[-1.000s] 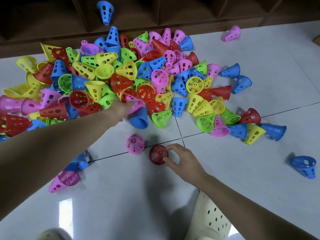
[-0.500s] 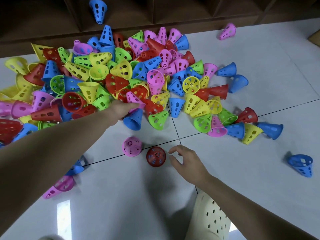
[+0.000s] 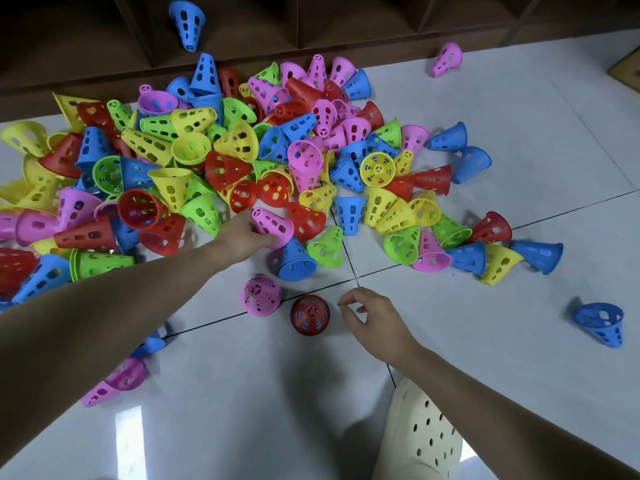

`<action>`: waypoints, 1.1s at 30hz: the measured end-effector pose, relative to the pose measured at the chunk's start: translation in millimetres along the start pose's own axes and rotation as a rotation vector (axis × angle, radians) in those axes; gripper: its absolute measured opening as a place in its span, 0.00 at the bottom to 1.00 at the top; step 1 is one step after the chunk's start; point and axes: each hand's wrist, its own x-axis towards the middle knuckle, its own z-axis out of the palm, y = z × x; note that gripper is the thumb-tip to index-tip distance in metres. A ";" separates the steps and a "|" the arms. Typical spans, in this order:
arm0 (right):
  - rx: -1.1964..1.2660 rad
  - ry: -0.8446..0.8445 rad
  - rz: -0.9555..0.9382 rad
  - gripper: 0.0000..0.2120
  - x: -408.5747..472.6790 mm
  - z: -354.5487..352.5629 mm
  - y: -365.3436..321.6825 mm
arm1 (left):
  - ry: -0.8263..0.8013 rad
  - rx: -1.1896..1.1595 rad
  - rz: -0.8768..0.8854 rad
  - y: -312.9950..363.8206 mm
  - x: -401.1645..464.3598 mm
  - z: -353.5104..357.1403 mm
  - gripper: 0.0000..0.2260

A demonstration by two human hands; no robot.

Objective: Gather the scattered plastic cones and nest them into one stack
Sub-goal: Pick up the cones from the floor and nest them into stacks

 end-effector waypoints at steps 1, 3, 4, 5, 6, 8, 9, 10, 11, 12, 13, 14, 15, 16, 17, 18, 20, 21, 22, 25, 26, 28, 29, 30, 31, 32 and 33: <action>0.003 0.001 0.005 0.05 0.2 -0.6 0.9 | 0.015 -0.026 0.010 1.5 0.2 2.2 0.18; 0.008 -0.002 0.021 0.05 0.5 -1.7 1.9 | 0.038 -0.032 0.040 7.0 -2.1 6.7 0.16; 0.014 -0.003 0.030 0.06 0.8 -2.3 2.0 | 0.052 -0.028 0.057 8.4 -3.6 8.3 0.15; 0.023 -0.002 0.040 0.06 1.0 -2.6 2.2 | 0.061 -0.029 0.075 9.9 -5.5 8.7 0.14; 0.033 0.000 0.051 0.07 1.0 -2.9 1.9 | 0.069 -0.030 0.098 12.1 -9.0 7.1 0.14; 0.047 0.007 0.069 0.08 1.6 -3.5 2.1 | 0.076 -0.019 0.159 17.0 -16.9 0.5 0.13; 0.056 0.010 0.078 0.08 2.1 -3.5 2.8 | 0.082 -0.004 0.196 20.6 -22.9 -4.7 0.13; 0.066 0.012 0.085 0.08 2.6 -3.5 3.3 | 0.092 0.019 0.239 23.9 -30.0 -10.9 0.13; 0.076 0.017 0.091 0.08 3.3 -3.5 3.1 | 0.098 0.055 0.283 26.9 -38.7 -17.1 0.13; 0.087 0.023 0.095 0.09 4.1 -3.6 2.8 | 0.092 0.091 0.321 28.7 -49.1 -23.2 0.14; 0.099 0.029 0.098 0.09 5.3 -3.5 2.4 | 0.070 0.127 0.350 27.7 -59.7 -29.1 0.16; 0.109 0.034 0.096 0.09 6.7 -3.6 1.8 | 0.039 0.170 0.370 25.7 -71.0 -34.1 0.18; 0.115 0.039 0.091 0.09 8.0 -3.8 1.0 | 0.007 0.216 0.383 23.0 -82.7 -37.7 0.20; 0.121 0.041 0.084 0.09 9.3 -4.3 -0.3 | -0.028 0.267 0.386 18.4 -93.0 -39.9 0.20; 0.125 0.042 0.081 0.08 10.6 -4.5 -1.3 | -0.071 0.307 0.385 12.9 -101.6 -40.1 0.19; 0.129 0.044 0.079 0.08 12.1 -4.9 -2.4 | -0.111 0.344 0.382 6.1 -108.0 -38.8 0.18; 0.135 0.053 0.074 0.05 15.7 -4.8 -3.5 | -0.157 0.421 0.422 -9.0 -113.8 -34.3 0.19; 0.139 0.062 0.074 0.04 18.1 -4.5 -3.6 | -0.172 0.455 0.454 -16.7 -114.2 -31.0 0.21; 0.142 0.073 0.073 0.03 20.9 -4.3 -3.8 | -0.184 0.477 0.483 -24.0 -112.9 -27.5 0.21; 0.095 0.117 0.075 0.12 35.0 -3.7 -2.7 | -0.217 0.456 0.492 -34.0 -105.2 -24.6 0.23; 0.075 0.129 0.070 0.15 41.1 -4.6 -4.4 | -0.230 0.438 0.487 -33.9 -102.0 -26.4 0.25; 0.043 0.138 0.027 0.18 55.8 -6.4 -10.2 | -0.231 0.393 0.492 -30.6 -95.7 -30.7 0.27; 0.023 0.129 0.000 0.19 64.0 -7.2 -13.2 | -0.216 0.352 0.495 -28.1 -92.4 -31.8 0.27; -0.005 0.104 -0.008 0.19 72.7 -8.0 -16.4 | -0.193 0.299 0.475 -25.6 -88.4 -32.1 0.26; -0.040 0.067 0.000 0.20 81.2 -8.8 -20.2 | -0.167 0.247 0.434 -22.2 -83.4 -31.1 0.25; -0.077 0.023 0.019 0.20 89.0 -9.7 -24.2 | -0.141 0.216 0.372 -17.9 -77.4 -29.3 0.23; -0.110 -0.019 0.036 0.21 95.8 -10.2 -27.7 | -0.127 0.213 0.296 -13.9 -69.9 -27.0 0.23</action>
